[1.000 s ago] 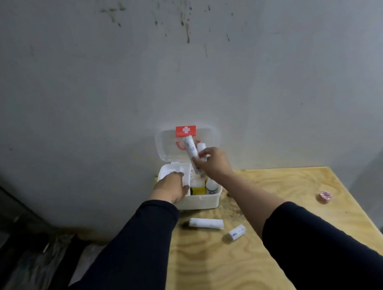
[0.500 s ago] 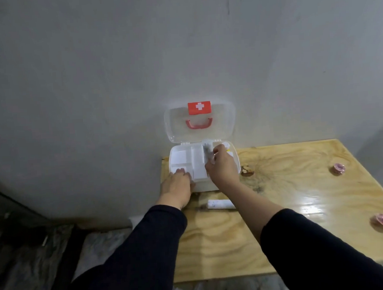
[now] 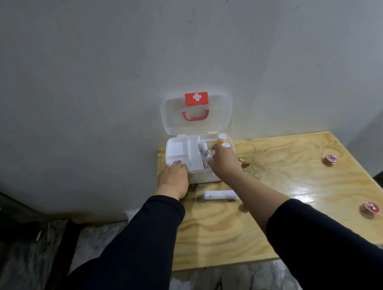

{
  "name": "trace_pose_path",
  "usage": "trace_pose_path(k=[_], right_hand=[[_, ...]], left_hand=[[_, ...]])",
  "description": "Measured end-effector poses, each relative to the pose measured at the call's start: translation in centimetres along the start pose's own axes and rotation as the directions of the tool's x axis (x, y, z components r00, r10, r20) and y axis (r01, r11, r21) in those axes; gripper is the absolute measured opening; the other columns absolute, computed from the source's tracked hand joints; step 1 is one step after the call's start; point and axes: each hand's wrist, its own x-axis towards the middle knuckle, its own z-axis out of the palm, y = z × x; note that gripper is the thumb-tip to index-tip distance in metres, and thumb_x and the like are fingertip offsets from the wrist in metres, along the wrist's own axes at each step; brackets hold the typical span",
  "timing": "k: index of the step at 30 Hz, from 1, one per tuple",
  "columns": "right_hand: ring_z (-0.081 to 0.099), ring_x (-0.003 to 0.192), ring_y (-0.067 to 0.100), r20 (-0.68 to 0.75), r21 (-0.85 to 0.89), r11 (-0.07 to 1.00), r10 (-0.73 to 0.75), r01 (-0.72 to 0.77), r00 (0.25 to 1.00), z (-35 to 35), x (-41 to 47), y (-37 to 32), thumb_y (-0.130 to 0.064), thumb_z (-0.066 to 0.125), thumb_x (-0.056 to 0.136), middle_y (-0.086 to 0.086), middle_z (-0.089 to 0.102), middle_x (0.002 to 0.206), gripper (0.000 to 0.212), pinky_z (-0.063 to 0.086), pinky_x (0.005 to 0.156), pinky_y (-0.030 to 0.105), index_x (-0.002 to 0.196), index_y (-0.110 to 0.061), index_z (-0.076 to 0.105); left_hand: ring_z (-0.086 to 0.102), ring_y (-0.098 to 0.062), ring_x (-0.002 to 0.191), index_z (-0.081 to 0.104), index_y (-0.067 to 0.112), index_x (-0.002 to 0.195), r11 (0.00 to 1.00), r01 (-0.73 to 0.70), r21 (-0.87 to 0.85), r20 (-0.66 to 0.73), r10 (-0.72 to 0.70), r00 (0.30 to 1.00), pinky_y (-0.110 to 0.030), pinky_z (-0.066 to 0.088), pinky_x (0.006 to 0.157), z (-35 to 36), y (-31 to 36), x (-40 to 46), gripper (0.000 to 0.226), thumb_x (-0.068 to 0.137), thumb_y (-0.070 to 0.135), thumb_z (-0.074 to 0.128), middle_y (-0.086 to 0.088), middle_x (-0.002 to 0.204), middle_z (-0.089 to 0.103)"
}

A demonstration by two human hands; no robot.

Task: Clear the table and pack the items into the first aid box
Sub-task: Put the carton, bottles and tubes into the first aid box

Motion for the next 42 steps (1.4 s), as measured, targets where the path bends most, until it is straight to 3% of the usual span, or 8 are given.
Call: trace_pose_path(k=[5, 9, 16, 23, 28, 32, 39, 42], right_hand=[[0.065, 0.086, 0.029, -0.131, 0.094, 0.992, -0.075, 0.087, 0.989, -2.8, -1.2, 1.3, -0.007, 0.052, 0.087, 0.012, 0.070, 0.098, 0.026, 0.055, 0.072, 0.037, 0.111, -0.012, 0.061], [0.062, 0.084, 0.027, -0.113, 0.015, 0.999, -0.031, 0.033, 0.993, -3.3, -2.7, 4.6, -0.006, 0.049, 0.087, 0.012, 0.070, 0.097, 0.023, 0.045, 0.065, 0.029, 0.098, -0.012, 0.068], [0.057, 0.110, 0.028, 0.146, -0.177, 0.983, 0.081, -0.054, 0.986, -0.5, -5.8, 11.2, 0.000, 0.059, 0.080, 0.009, 0.062, 0.120, 0.033, 0.050, 0.084, 0.035, 0.111, -0.013, 0.063], [0.053, 0.115, 0.027, 0.186, -0.282, 0.957, -0.019, 0.072, 0.982, 0.5, -7.3, 13.0, 0.004, 0.050, 0.084, 0.008, 0.060, 0.120, 0.039, 0.048, 0.088, 0.034, 0.117, -0.012, 0.063], [0.055, 0.110, 0.026, 0.151, -0.212, 0.963, -0.133, 0.164, 0.980, 0.0, -6.3, 10.9, -0.007, 0.054, 0.085, 0.006, 0.061, 0.118, 0.034, 0.047, 0.083, 0.034, 0.117, -0.014, 0.061], [0.056, 0.115, 0.028, 0.204, -0.246, 0.943, -0.175, 0.223, 0.963, 0.8, -5.1, 8.4, -0.007, 0.050, 0.088, 0.003, 0.051, 0.136, 0.045, 0.050, 0.089, 0.039, 0.133, -0.014, 0.052], [0.063, 0.089, 0.032, 0.304, -0.420, 0.864, -0.154, 0.277, 0.940, 3.7, -4.5, 6.4, -0.001, 0.050, 0.086, 0.011, 0.065, 0.102, 0.020, 0.046, 0.060, 0.034, 0.100, -0.012, 0.060], [0.064, 0.089, 0.031, 0.309, -0.371, 0.896, -0.130, 0.245, 0.942, 3.5, -4.6, 6.2, -0.007, 0.051, 0.086, 0.008, 0.067, 0.102, 0.019, 0.046, 0.060, 0.032, 0.100, -0.016, 0.059]], left_hand=[[0.051, -0.030, 0.114, 0.059, 0.009, 0.121, 1.000, 0.023, -0.011, 0.004, -0.023, 1.000, -0.039, 0.043, 0.090, 0.1, 0.1, -0.1, 0.044, 0.104, 0.037, 0.029, -0.009, 0.124, 0.053], [0.050, -0.031, 0.114, 0.059, 0.011, 0.121, 0.999, 0.031, 0.018, 0.001, -0.031, 1.000, -0.039, 0.044, 0.090, 0.5, 0.2, 0.1, 0.041, 0.104, 0.032, 0.027, -0.008, 0.122, 0.053], [0.048, -0.033, 0.115, 0.058, 0.011, 0.123, 0.998, 0.046, -0.030, -0.058, -0.048, 0.997, -0.040, 0.040, 0.097, 0.9, 0.5, 0.0, 0.041, 0.105, 0.028, 0.026, -0.010, 0.124, 0.053], [0.052, -0.026, 0.116, 0.058, 0.007, 0.120, 0.995, 0.037, -0.088, -0.107, -0.047, 0.993, -0.037, 0.034, 0.107, 1.9, 0.1, 0.4, 0.043, 0.105, 0.025, 0.023, -0.010, 0.125, 0.057], [0.050, -0.026, 0.120, 0.057, 0.007, 0.122, 0.994, 0.039, -0.103, -0.080, -0.048, 0.996, -0.039, 0.030, 0.112, 2.2, -0.1, 0.6, 0.044, 0.105, 0.027, 0.022, -0.011, 0.129, 0.055], [0.050, -0.025, 0.120, 0.057, 0.007, 0.121, 0.993, 0.031, -0.113, -0.083, -0.041, 0.996, -0.038, 0.030, 0.112, 2.2, -0.2, 0.5, 0.043, 0.105, 0.027, 0.023, -0.010, 0.129, 0.055], [0.052, -0.025, 0.117, 0.059, 0.008, 0.118, 0.998, -0.010, -0.055, -0.099, 0.004, 0.995, -0.037, 0.034, 0.109, 2.0, -0.4, 0.4, 0.041, 0.105, 0.027, 0.025, -0.009, 0.127, 0.057], [0.051, -0.023, 0.113, 0.060, 0.010, 0.116, 0.999, -0.030, -0.035, -0.115, 0.025, 0.993, -0.034, 0.035, 0.102, 1.6, -0.4, 0.0, 0.040, 0.105, 0.027, 0.026, -0.005, 0.122, 0.058]])
